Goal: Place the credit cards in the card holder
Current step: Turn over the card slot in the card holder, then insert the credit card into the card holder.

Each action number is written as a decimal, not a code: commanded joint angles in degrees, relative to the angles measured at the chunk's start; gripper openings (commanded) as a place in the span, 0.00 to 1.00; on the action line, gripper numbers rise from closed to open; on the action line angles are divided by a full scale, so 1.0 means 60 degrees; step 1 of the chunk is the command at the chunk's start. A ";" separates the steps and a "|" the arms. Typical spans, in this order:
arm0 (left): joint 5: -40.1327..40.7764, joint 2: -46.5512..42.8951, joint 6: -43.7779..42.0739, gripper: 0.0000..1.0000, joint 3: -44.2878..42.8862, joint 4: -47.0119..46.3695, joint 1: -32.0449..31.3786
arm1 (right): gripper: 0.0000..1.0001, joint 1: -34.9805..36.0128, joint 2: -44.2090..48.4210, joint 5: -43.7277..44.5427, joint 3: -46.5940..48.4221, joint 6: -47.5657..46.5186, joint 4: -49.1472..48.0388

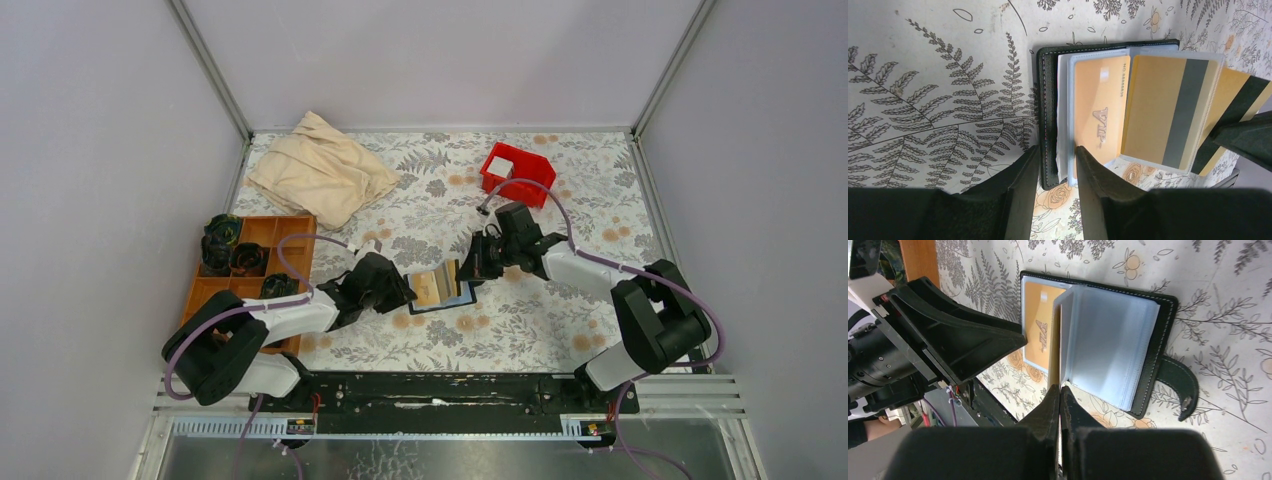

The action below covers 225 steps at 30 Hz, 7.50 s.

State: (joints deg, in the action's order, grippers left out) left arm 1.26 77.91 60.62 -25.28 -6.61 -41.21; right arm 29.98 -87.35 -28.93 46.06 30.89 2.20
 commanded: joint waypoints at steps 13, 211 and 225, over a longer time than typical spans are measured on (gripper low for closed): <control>0.0094 0.0064 -0.0268 0.40 0.0285 0.1147 -0.0071 | 0.00 0.0951 -0.0699 0.0031 0.0848 0.0074 -0.0200; 0.1254 0.3201 -0.1221 0.40 -0.2144 0.4729 -0.0253 | 0.00 -0.0636 -0.2939 -0.1076 -0.0282 -0.0783 -0.2063; 0.1138 0.3372 -0.1217 0.40 -0.2218 0.4691 -0.0282 | 0.00 -0.0625 -0.2764 -0.1272 -0.0924 -0.0448 -0.2527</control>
State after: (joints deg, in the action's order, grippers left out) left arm 12.47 90.21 53.08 -43.62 17.47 -42.65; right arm 25.80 -103.72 -40.16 42.96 29.87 -16.40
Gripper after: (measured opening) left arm 0.399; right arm 0.017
